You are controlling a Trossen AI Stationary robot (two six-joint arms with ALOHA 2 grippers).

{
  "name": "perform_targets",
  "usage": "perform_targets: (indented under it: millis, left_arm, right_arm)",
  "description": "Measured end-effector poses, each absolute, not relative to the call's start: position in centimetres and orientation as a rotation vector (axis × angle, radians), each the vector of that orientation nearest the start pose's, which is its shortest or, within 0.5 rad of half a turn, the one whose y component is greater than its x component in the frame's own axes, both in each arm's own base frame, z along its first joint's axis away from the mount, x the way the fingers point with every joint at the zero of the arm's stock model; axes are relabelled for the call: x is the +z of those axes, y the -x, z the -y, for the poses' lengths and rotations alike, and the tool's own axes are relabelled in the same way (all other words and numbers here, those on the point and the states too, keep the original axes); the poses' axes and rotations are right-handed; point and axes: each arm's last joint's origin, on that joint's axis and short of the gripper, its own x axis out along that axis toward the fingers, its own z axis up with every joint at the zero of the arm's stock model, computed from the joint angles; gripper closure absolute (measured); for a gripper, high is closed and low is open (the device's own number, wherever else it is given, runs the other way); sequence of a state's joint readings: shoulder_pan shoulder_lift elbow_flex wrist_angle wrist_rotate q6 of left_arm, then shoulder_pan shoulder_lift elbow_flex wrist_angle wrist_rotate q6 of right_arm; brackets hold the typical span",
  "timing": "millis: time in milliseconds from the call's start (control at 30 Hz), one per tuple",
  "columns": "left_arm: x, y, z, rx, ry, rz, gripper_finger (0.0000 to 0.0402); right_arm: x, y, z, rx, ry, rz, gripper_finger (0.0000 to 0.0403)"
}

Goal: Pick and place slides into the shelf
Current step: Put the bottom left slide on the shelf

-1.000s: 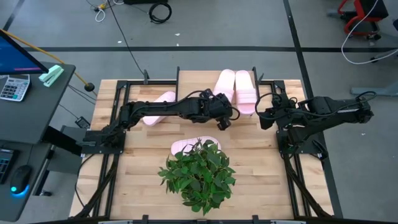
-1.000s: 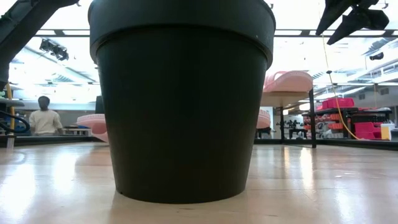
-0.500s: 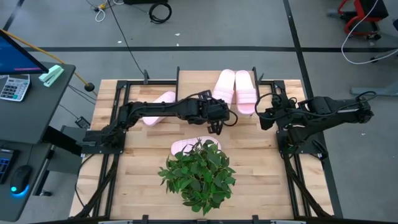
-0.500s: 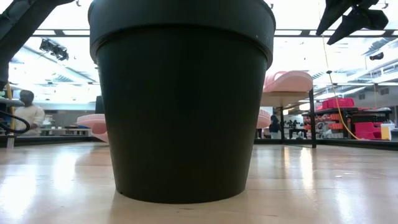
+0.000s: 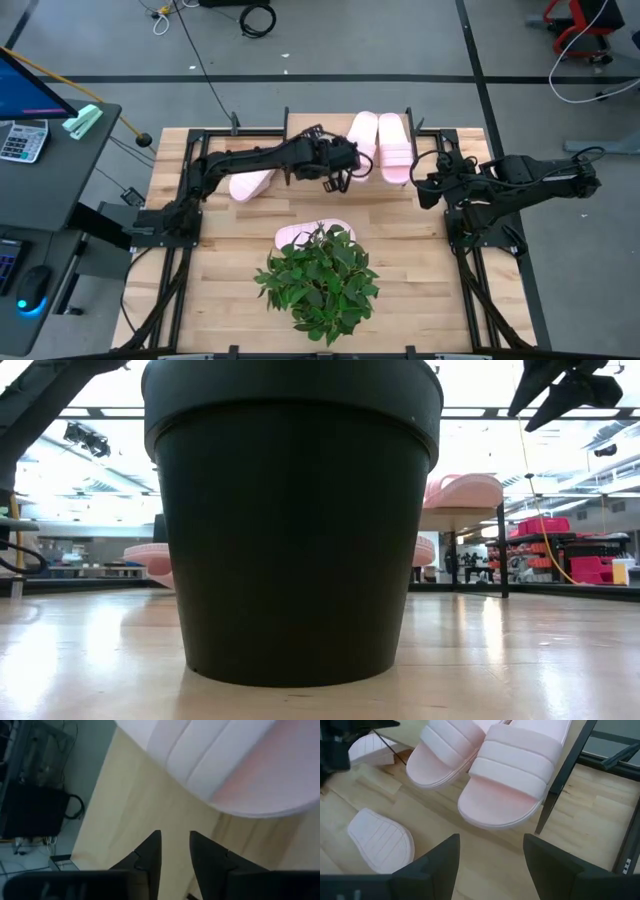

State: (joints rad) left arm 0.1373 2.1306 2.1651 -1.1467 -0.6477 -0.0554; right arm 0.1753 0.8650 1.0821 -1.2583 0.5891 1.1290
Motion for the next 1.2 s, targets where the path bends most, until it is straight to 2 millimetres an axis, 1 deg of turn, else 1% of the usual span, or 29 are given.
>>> perform_targets:
  millis: [100,233,633,700,833,933,1200]
  left_arm:
    - [31.4,-43.6,-8.8,0.734,-0.214,-1.076,0.0310]
    - [30.7,-43.5,-9.4,0.682,-0.186,-1.125,0.0319]
    - [30.4,-43.7,-9.1,0.572,-0.069,-1.128,0.0316]
    - [30.1,-44.0,-9.0,0.568,-0.052,-1.125,0.0318]
    - [29.2,-44.6,-8.7,0.505,-0.004,-1.128,0.0317]
    - [28.4,-45.1,-8.3,0.493,-0.008,-1.141,0.0313]
    - [28.2,-46.2,-7.3,0.480,-0.007,-1.067,0.0296]
  right_arm:
    - [33.7,-12.2,-0.5,-0.854,-0.629,-0.621,0.0179]
    - [33.7,-12.2,-0.5,-0.855,-0.622,-0.620,0.0179]
    - [33.7,-12.2,-0.5,-0.863,-0.612,-0.611,0.0179]
    - [33.7,-12.2,-0.5,-0.863,-0.612,-0.611,0.0179]
    - [33.7,-12.2,-0.5,-0.863,-0.613,-0.611,0.0179]
    - [33.7,-12.2,-0.5,-0.863,-0.613,-0.610,0.0179]
    - [33.7,-12.3,-0.5,-0.863,-0.614,-0.608,0.0179]
